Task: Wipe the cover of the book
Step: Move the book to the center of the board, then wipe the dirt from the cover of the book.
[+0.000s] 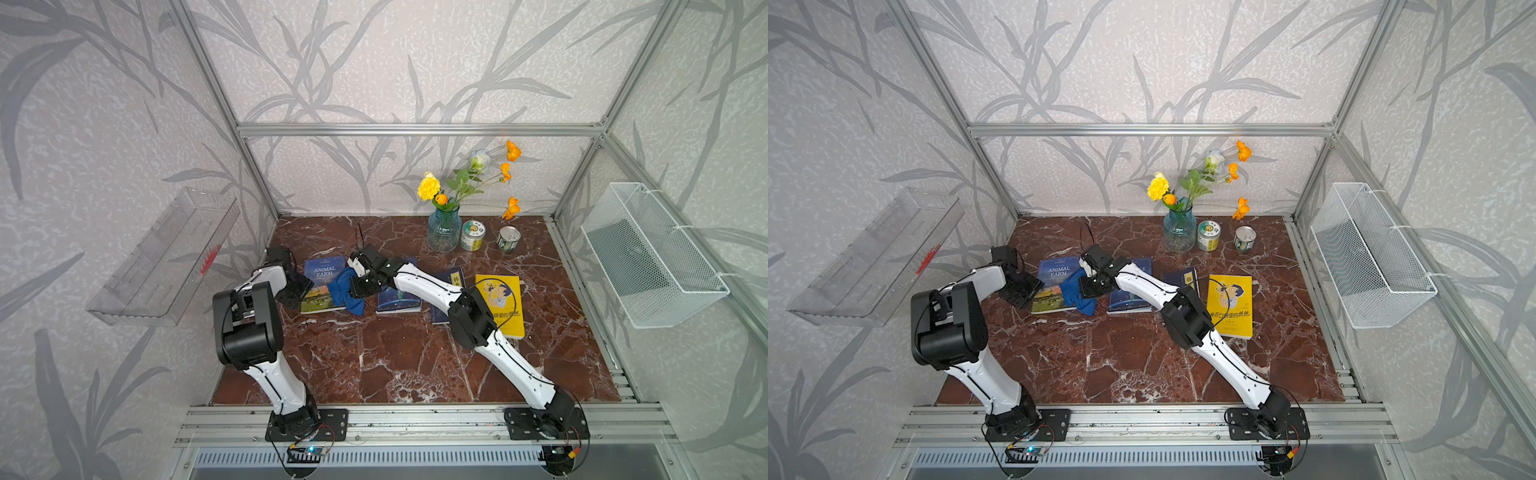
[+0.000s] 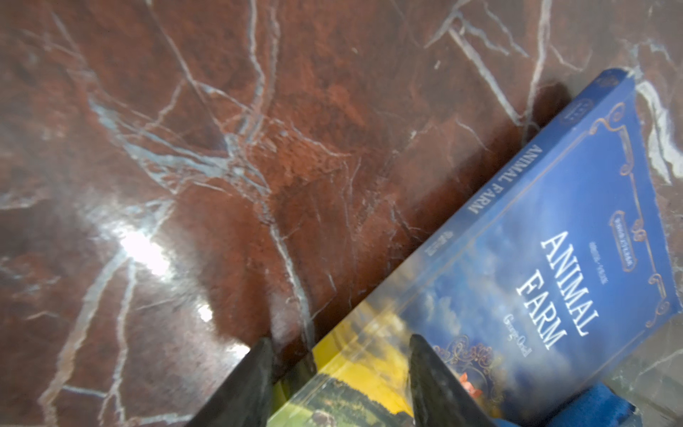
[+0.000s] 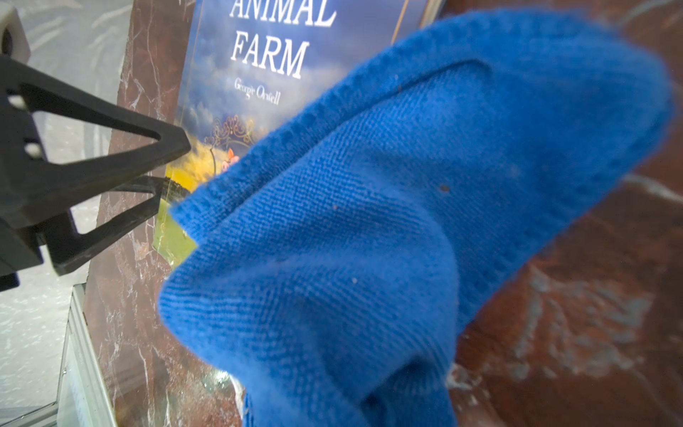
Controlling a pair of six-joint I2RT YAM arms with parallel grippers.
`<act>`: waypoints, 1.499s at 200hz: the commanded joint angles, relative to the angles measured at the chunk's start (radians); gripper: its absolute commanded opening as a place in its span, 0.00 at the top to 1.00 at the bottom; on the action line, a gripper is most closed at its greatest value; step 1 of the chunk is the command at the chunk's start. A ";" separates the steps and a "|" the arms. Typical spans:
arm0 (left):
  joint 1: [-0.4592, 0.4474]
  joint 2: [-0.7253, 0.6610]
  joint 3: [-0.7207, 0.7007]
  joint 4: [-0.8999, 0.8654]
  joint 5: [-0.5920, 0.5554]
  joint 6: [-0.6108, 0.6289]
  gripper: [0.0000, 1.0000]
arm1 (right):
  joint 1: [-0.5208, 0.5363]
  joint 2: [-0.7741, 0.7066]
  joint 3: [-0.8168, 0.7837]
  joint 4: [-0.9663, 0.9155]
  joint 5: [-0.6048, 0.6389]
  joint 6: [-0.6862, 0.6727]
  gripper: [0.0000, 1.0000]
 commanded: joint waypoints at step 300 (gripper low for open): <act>-0.279 -0.129 -0.294 0.055 -0.009 0.123 0.79 | 0.031 -0.380 -0.379 -0.113 0.205 0.040 1.00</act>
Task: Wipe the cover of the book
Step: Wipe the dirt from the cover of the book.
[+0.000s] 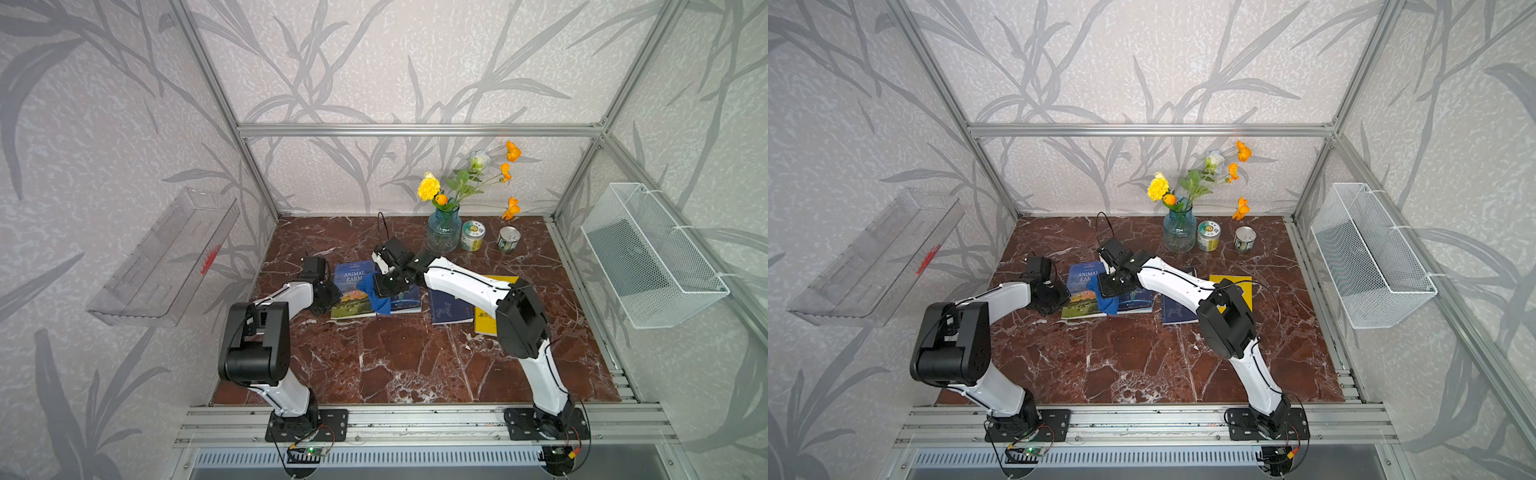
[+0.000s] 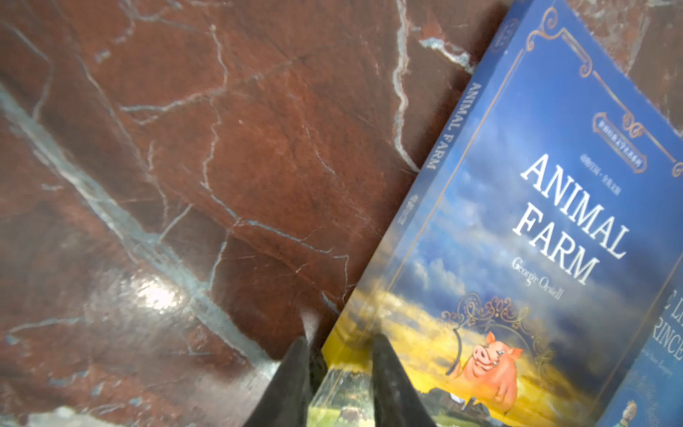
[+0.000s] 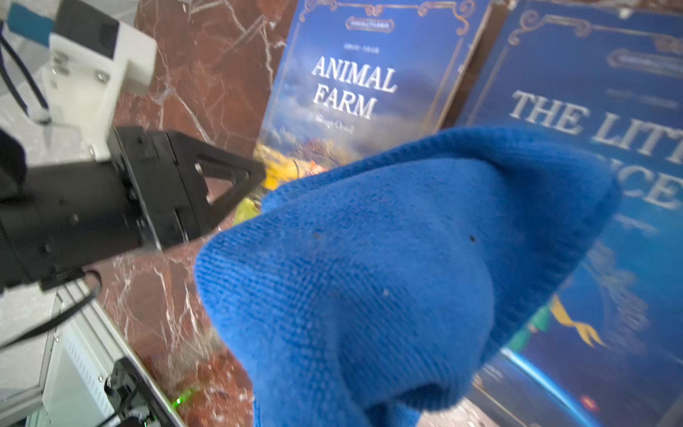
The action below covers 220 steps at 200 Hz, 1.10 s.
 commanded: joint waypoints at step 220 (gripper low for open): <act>-0.010 -0.004 -0.103 -0.046 0.010 0.015 0.82 | 0.084 0.385 0.317 -0.242 0.174 0.068 1.00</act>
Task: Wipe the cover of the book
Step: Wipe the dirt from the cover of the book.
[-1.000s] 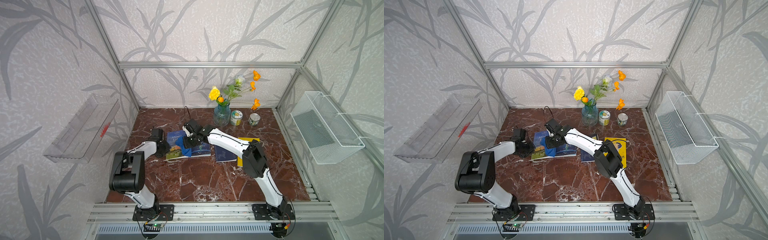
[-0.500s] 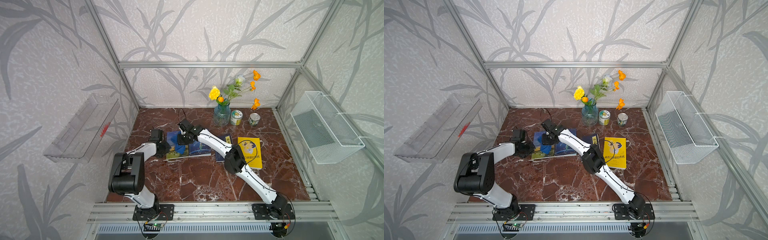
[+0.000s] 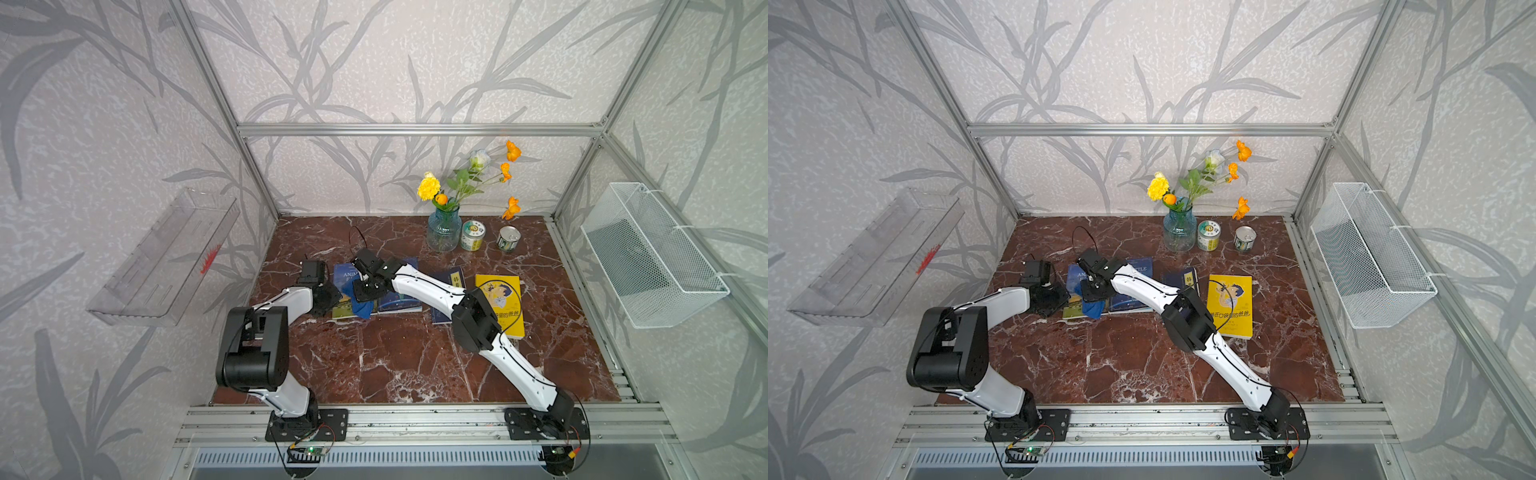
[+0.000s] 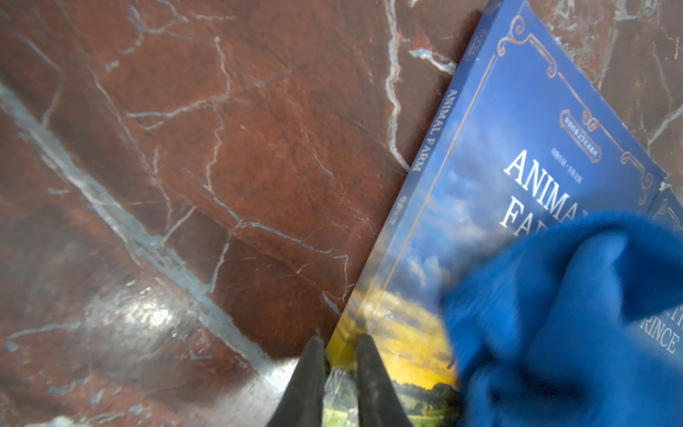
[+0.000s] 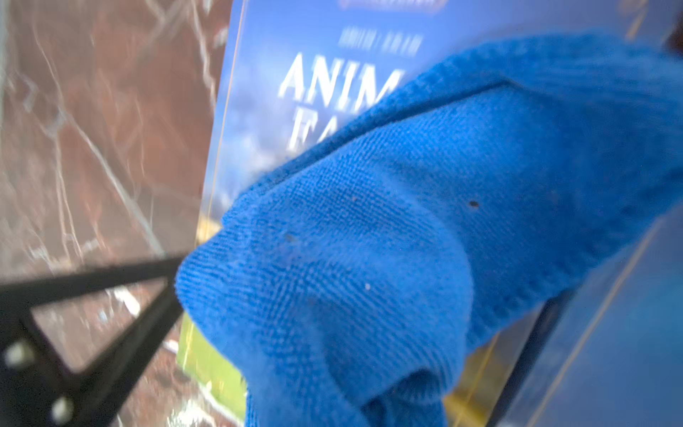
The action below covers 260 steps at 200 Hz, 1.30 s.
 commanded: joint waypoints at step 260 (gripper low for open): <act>-0.011 0.024 -0.055 -0.108 0.016 0.012 0.83 | 0.014 0.127 0.005 0.074 0.061 0.125 1.00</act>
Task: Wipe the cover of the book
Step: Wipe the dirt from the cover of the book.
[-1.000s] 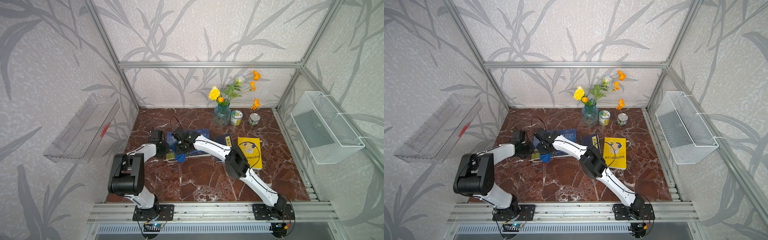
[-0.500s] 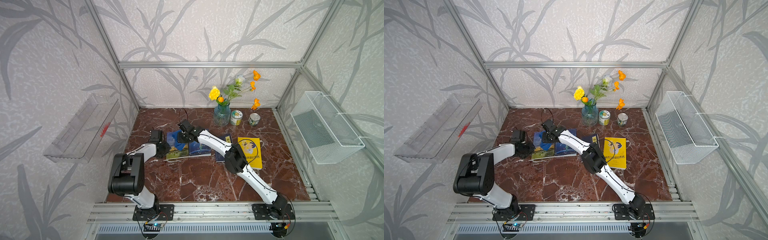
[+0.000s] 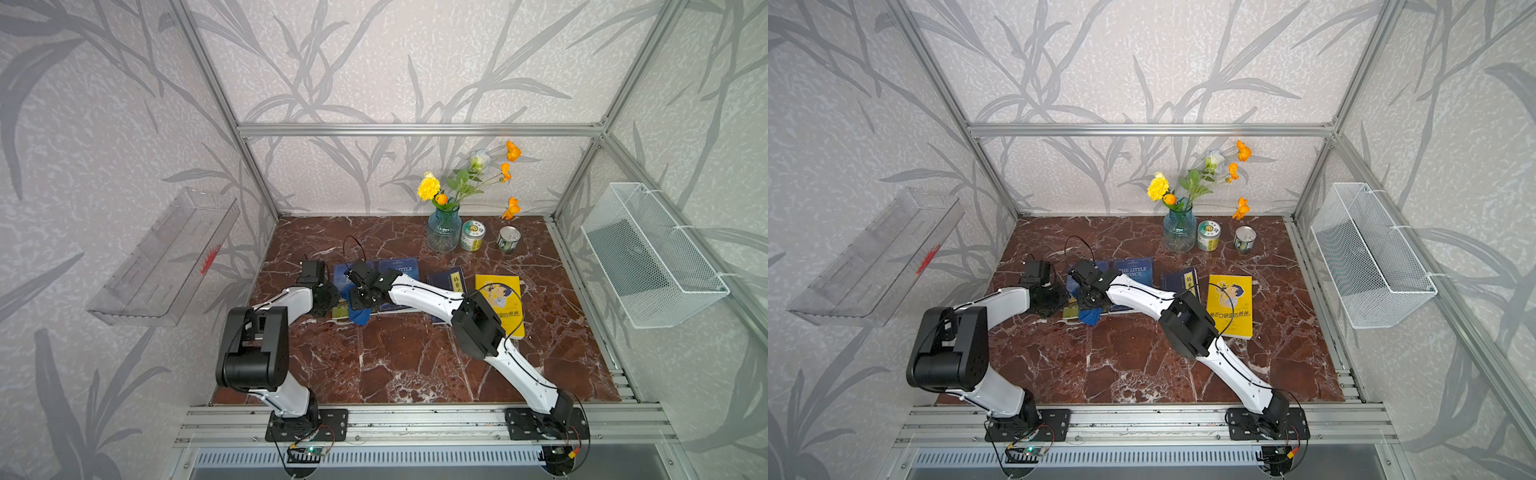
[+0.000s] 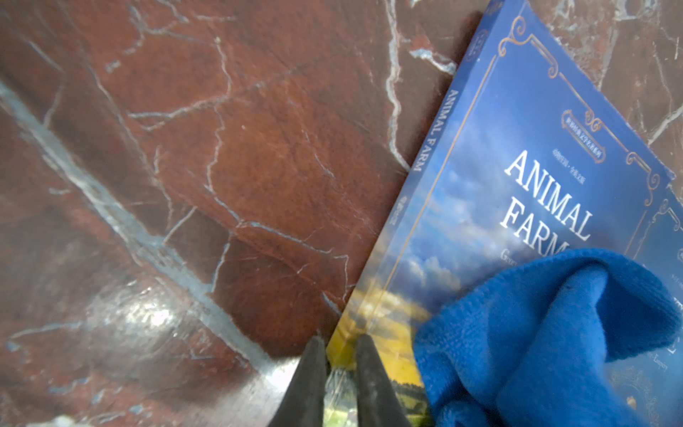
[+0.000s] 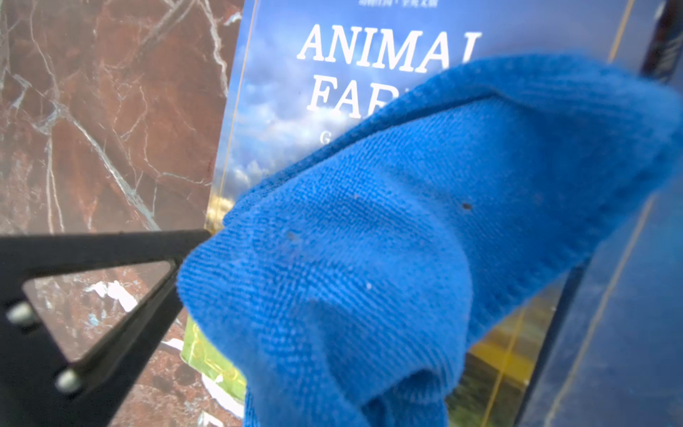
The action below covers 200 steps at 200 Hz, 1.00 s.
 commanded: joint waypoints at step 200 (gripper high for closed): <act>-0.011 0.021 -0.056 -0.112 0.014 0.011 0.84 | -0.113 0.102 -0.029 -0.009 -0.045 0.122 1.00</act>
